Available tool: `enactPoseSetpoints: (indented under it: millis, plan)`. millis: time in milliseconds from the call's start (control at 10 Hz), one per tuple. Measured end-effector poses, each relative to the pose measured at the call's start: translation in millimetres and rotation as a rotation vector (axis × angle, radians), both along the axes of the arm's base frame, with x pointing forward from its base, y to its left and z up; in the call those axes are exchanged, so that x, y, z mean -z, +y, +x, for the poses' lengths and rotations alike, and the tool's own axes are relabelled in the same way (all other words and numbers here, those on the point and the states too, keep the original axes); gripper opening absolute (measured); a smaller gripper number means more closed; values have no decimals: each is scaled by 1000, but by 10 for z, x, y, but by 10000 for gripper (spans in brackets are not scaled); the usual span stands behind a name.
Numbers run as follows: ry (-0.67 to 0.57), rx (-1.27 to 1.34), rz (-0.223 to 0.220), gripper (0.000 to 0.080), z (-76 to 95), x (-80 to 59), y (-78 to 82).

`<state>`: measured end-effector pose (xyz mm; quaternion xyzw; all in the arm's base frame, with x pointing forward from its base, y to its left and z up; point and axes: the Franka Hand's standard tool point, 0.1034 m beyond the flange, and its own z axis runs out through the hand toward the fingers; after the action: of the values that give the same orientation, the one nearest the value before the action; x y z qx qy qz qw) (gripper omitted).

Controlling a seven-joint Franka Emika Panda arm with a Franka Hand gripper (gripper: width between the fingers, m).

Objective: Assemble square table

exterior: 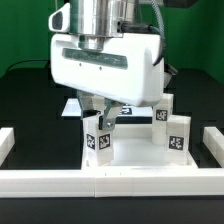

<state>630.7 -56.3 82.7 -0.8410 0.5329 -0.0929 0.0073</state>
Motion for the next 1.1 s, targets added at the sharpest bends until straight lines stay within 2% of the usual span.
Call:
enactPoseSetpoints:
  millis: [300,500,600,700,800,1100]
  plan:
    - [-14,279,53,285,-5,-1,-11]
    - [-12,274,52,297,-9,4,-12]
    - [-4,237,46,468,-17,8,-10]
    - [26,196,47,607,-60,32,10]
    - [47,135,26,636,-79,43,40]
    - [72,-150,-17,647,-81,44,32]
